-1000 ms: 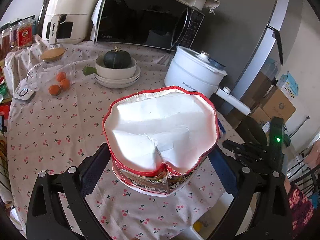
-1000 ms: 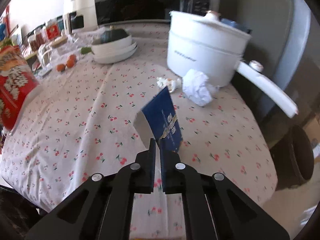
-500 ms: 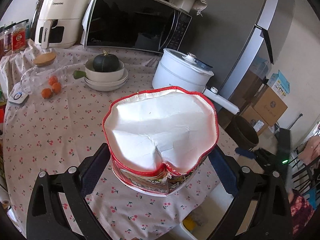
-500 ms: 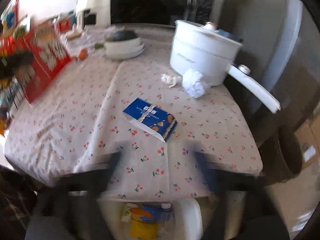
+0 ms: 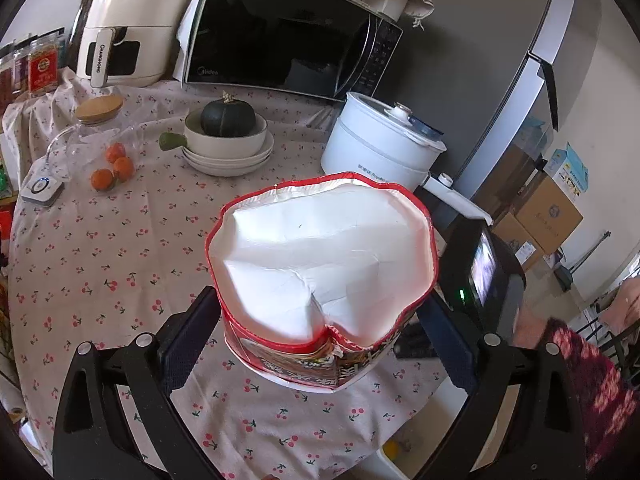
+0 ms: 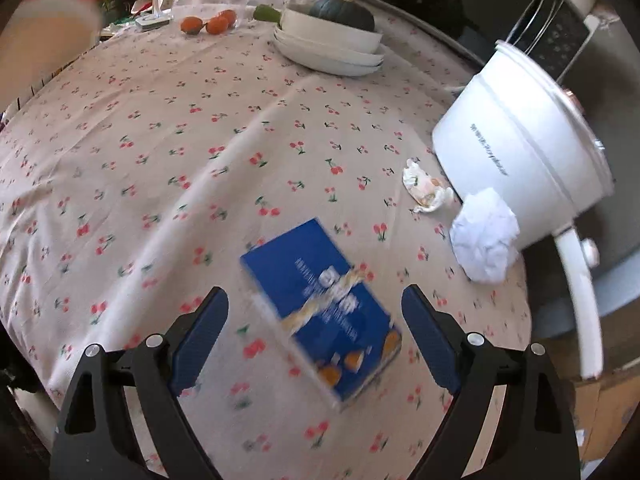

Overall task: Collect trash
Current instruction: 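Grasp the blue biscuit box with the right gripper while the left holds the noodle cup, then carry the biscuit box and noodle cup to the white bin and release both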

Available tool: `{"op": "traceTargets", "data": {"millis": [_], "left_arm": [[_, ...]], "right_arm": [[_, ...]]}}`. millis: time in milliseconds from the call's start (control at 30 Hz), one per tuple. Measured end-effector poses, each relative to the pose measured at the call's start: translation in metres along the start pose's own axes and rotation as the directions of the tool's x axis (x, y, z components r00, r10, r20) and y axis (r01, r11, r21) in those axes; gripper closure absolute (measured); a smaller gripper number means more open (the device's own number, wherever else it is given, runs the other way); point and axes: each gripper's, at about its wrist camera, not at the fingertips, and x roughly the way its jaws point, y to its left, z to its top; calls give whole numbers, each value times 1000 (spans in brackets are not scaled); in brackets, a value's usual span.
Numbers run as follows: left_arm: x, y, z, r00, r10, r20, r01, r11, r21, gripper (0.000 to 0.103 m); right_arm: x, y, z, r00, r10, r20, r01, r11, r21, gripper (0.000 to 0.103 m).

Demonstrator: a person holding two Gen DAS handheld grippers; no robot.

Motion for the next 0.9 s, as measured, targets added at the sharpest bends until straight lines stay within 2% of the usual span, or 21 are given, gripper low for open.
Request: {"op": "traceTargets", "data": {"millis": [67, 100, 133, 167, 200, 333, 500, 667, 900], "left_arm": [[4, 1, -1, 1000, 0, -13, 0, 1000, -1, 9], [6, 1, -1, 1000, -1, -19, 1, 1000, -3, 9], [8, 1, -2, 1000, 1, -25, -1, 1000, -3, 9], [10, 2, -2, 1000, 5, -28, -5, 1000, -3, 9], [11, 2, -2, 999, 10, -31, -10, 1000, -5, 9], [15, 6, -3, 999, 17, -37, -18, 999, -28, 9], [9, 3, -3, 1000, 19, -21, -20, 999, -25, 9], [0, -2, -4, 1000, 6, -7, -6, 1000, -12, 9], [-9, -9, -6, 1000, -11, 13, 11, 1000, 0, 9]], "right_arm": [[13, -8, 0, 999, 24, -42, -23, 1000, 5, 17], [15, -13, -1, 998, 50, -32, -49, 998, 26, 17], [16, -16, -2, 996, 79, -30, -78, 996, 54, 22], [17, -20, -4, 991, 129, -23, -126, 987, 95, 36], [16, -20, -5, 990, 138, -15, -136, 985, 109, 42], [8, -12, -17, 992, 124, 15, -125, 970, 207, 46], [-10, 2, -35, 998, 51, 43, -62, 948, 312, 47], [-47, 12, -56, 996, -38, 81, 2, 914, 406, 47], [-93, 27, -88, 989, -128, 73, 76, 868, 490, 46]]}}
